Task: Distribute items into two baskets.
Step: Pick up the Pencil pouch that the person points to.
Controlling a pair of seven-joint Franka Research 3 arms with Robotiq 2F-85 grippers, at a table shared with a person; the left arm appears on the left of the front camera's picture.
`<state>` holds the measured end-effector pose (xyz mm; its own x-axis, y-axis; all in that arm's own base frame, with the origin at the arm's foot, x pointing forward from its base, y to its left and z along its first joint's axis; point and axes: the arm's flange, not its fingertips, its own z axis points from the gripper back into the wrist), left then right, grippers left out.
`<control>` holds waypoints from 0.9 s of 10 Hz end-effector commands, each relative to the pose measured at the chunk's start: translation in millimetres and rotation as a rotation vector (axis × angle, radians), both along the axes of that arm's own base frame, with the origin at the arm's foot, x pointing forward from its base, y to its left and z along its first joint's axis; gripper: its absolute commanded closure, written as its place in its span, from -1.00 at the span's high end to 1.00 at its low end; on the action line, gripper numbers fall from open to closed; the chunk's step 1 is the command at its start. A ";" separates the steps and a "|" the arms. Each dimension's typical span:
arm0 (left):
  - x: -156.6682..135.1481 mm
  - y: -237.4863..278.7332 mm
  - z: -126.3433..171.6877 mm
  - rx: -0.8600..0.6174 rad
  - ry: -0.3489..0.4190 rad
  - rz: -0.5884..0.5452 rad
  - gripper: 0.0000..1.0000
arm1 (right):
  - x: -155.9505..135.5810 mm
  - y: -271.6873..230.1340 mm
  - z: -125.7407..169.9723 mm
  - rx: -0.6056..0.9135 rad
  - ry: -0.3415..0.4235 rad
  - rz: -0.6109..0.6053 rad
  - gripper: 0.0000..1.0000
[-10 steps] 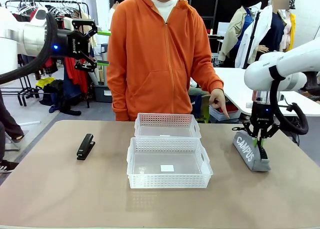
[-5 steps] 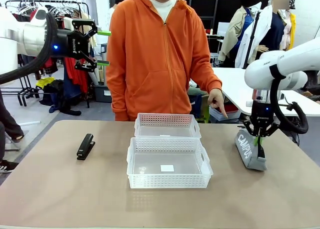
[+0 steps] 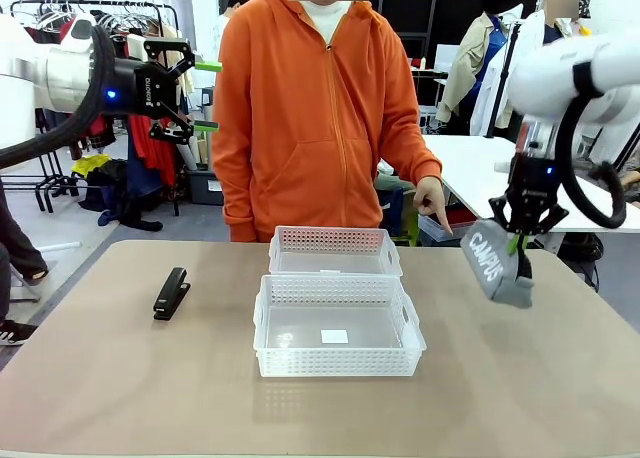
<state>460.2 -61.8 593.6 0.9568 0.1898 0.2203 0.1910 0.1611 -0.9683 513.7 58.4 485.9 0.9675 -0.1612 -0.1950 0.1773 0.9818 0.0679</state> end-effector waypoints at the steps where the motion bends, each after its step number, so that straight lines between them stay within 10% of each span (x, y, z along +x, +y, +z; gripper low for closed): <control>1: -0.9 0.3 1.7 0.001 -0.004 0.001 1.00 | -9.6 7.7 43.3 0.001 -0.017 0.038 -1.00; 9: -0.9 0.3 1.7 0.001 -0.004 0.001 1.00 | -54.7 31.2 183.5 0.017 -0.175 0.085 -1.00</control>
